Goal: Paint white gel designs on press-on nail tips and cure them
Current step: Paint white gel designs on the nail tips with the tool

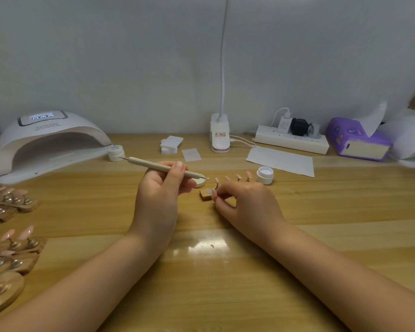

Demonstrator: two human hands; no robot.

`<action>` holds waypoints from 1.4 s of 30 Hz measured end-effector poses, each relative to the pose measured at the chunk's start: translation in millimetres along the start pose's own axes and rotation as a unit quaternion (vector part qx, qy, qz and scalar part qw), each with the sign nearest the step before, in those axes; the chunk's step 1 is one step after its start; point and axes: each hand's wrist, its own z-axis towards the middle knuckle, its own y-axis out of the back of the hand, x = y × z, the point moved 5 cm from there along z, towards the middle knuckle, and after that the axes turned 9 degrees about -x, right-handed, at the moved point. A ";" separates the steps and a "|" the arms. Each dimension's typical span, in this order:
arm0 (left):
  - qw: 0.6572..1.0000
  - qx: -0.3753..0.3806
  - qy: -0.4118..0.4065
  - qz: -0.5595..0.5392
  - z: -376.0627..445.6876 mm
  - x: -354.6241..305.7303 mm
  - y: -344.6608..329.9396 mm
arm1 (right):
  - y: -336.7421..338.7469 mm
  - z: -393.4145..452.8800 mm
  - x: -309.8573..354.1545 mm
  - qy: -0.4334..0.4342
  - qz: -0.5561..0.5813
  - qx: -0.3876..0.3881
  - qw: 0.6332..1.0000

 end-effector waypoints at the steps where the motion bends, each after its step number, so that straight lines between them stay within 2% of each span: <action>1: 0.999 0.001 -0.026 0.024 -1.6 -2.2 -0.2 | 0.4 0.4 -0.7 -0.002 0.008 -0.005 1.000; 6: 0.980 0.023 -0.166 0.108 -10.0 -14.6 -4.0 | 8.7 0.1 1.2 -0.043 0.136 -0.051 0.989; 10: 0.964 0.046 -0.223 0.138 -14.5 -19.9 -7.0 | 11.0 0.5 0.0 -0.104 0.232 -0.060 0.965; 15: 0.935 0.067 -0.291 0.191 -19.1 -22.2 -10.3 | 10.7 0.5 1.0 -0.115 0.267 -0.064 0.955; 19: 0.925 0.083 -0.305 0.210 -20.6 -20.7 -11.6 | 9.5 1.0 -0.2 -0.115 0.276 -0.058 0.952; 42: 0.923 0.089 -0.298 0.228 -21.5 -19.4 -11.7 | 5.5 1.7 -3.6 -0.087 0.279 -0.059 0.955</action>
